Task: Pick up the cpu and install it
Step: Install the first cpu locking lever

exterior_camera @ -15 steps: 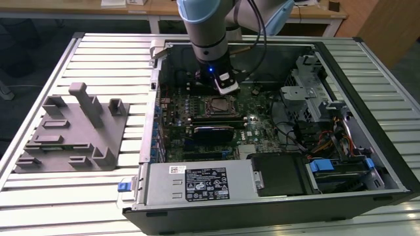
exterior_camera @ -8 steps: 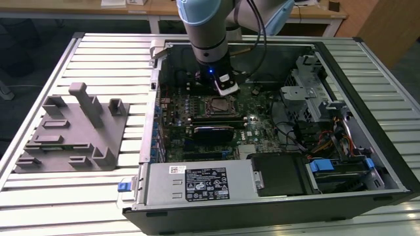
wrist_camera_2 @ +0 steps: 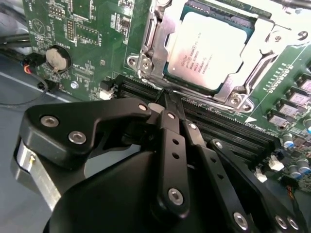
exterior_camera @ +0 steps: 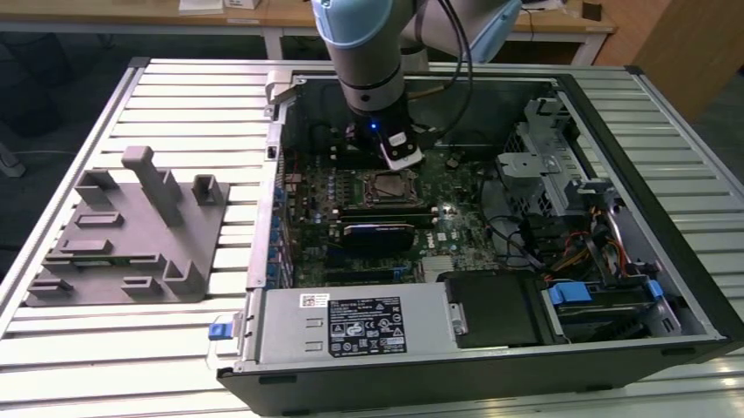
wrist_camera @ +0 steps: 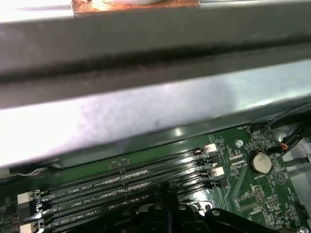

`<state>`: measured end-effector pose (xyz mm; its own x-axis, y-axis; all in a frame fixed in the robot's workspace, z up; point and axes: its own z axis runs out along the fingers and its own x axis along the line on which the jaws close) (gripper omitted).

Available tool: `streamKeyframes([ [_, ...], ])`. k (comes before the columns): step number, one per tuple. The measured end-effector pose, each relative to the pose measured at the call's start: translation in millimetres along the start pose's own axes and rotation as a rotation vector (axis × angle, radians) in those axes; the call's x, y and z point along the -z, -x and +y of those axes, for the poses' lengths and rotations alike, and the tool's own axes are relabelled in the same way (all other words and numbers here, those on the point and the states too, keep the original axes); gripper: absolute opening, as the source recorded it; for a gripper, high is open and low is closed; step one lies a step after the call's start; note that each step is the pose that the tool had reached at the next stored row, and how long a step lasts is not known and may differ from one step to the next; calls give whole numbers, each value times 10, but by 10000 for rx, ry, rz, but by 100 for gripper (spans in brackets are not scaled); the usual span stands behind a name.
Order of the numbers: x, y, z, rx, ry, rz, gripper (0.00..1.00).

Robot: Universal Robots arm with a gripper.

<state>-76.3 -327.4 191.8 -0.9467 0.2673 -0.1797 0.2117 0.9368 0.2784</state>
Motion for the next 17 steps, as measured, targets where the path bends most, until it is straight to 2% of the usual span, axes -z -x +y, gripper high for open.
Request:
streamKeyframes([
  [6, 123, 24, 35, 2, -1, 1, 11],
  [12, 126, 25, 36, 5, -24, -5, 11],
  [14, 124, 30, 37, 26, -113, -21, 11],
  [17, 119, 41, 39, 75, -374, -17, 11],
])
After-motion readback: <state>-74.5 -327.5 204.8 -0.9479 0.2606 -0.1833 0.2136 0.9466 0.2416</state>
